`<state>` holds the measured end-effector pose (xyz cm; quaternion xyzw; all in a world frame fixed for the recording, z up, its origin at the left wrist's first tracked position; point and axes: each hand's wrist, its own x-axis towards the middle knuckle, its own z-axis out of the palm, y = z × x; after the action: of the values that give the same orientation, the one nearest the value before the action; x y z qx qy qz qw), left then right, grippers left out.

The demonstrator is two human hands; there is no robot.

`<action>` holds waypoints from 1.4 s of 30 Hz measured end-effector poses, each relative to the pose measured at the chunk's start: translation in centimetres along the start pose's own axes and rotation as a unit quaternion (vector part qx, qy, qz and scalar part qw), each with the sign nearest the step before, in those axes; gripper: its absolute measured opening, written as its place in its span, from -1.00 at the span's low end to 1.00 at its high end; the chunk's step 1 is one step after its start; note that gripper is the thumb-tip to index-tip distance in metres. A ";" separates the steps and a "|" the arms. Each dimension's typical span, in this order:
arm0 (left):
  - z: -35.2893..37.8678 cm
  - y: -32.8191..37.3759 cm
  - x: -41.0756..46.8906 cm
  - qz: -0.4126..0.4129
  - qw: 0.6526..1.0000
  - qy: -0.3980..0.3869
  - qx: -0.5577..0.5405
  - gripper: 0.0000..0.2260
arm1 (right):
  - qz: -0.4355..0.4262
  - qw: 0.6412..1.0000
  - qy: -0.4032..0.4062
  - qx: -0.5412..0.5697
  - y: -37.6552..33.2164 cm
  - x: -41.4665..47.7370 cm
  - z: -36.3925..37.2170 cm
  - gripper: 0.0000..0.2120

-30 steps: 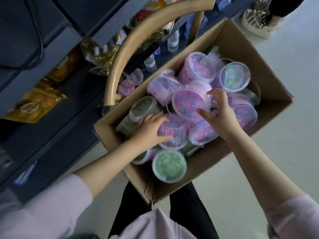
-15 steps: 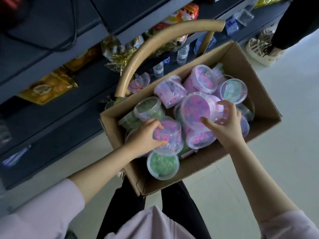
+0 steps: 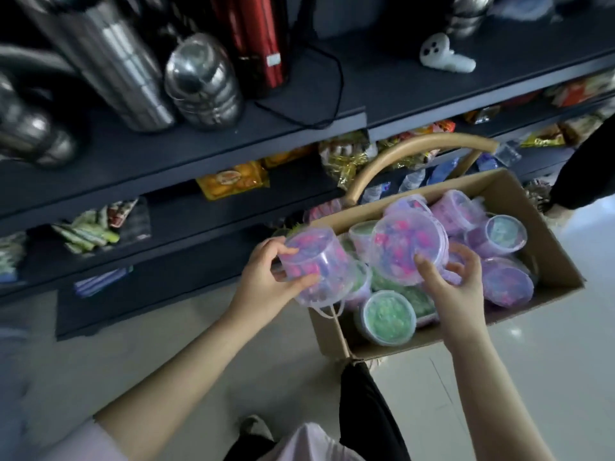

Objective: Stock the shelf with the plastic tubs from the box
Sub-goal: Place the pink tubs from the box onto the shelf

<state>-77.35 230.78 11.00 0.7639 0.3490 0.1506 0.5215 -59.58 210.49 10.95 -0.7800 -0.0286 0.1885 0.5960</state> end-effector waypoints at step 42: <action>-65.2 10.8 -7.5 0.102 0.837 0.480 -0.240 -0.70 | -0.192 0.872 -0.410 0.184 -43.8 -27.6 53.4 -0.53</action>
<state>-117.38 268.38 48.57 0.4776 0.4284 0.6301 0.4375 -94.85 264.75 47.70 -0.4880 -0.3845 0.3745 0.6884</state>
